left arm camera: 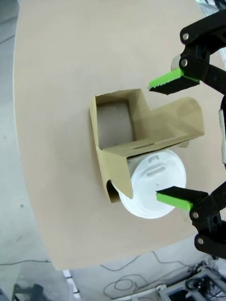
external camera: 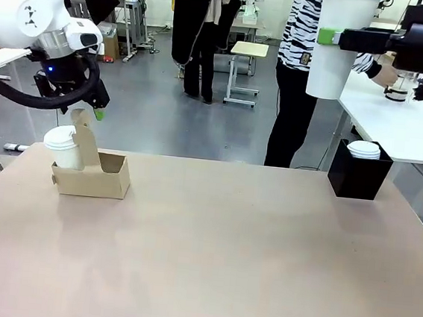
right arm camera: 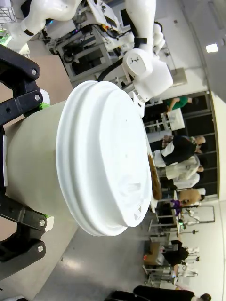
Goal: Pour a drink into a cup and package it in a carrier.
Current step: Position the Cup Carrier in the center of the table.
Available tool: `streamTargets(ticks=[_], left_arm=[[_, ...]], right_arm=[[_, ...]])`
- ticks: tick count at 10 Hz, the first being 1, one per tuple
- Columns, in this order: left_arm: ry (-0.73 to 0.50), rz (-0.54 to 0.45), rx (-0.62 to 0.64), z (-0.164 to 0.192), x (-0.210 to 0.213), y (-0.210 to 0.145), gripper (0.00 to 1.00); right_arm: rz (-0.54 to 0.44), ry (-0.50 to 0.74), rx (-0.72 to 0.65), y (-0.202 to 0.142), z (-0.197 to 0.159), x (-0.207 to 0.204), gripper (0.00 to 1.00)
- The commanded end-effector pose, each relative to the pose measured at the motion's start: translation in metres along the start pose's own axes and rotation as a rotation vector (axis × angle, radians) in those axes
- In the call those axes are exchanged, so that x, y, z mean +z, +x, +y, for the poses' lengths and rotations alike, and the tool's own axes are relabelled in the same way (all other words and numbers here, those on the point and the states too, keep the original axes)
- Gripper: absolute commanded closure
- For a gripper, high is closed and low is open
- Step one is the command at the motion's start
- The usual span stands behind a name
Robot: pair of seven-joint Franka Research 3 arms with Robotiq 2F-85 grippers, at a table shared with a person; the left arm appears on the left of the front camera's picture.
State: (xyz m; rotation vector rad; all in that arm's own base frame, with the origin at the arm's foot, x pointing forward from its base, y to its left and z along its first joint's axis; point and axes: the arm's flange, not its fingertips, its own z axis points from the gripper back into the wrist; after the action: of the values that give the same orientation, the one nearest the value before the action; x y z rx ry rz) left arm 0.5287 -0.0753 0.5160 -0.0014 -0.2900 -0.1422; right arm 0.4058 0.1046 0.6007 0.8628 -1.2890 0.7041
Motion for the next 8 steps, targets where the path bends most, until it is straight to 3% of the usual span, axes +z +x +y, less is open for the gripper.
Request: streamTargets(ticks=[1,2,4,5,6,8], left_arm=[[0.024,0.017,0.046,-0.0046,-0.0011,0.0057,0.59],[0.025,0.02,0.053,-0.0046,-0.0023,0.005,1.0],[0.034,0.029,0.061,-0.006,-0.0001,0.0035,1.0],[0.042,0.037,0.063,-0.0055,-0.0017,0.0018,0.86],[0.044,0.044,0.069,-0.0041,-0.0035,0.0016,0.96],[0.046,0.049,0.075,-0.0032,-0.008,0.0002,1.0]], right_arm=[[-0.013,-0.008,0.003,0.0012,0.001,-0.0019,0.25],[-0.013,-0.008,0.003,0.0012,0.001,-0.0019,0.25],[-0.013,-0.008,0.003,0.0012,0.001,-0.0019,0.25],[-0.013,-0.008,0.003,0.0012,0.001,-0.0019,0.25],[-0.013,-0.008,0.003,0.0012,0.001,-0.0019,0.25],[-0.013,-0.008,0.003,0.0012,0.001,-0.0019,0.25]])
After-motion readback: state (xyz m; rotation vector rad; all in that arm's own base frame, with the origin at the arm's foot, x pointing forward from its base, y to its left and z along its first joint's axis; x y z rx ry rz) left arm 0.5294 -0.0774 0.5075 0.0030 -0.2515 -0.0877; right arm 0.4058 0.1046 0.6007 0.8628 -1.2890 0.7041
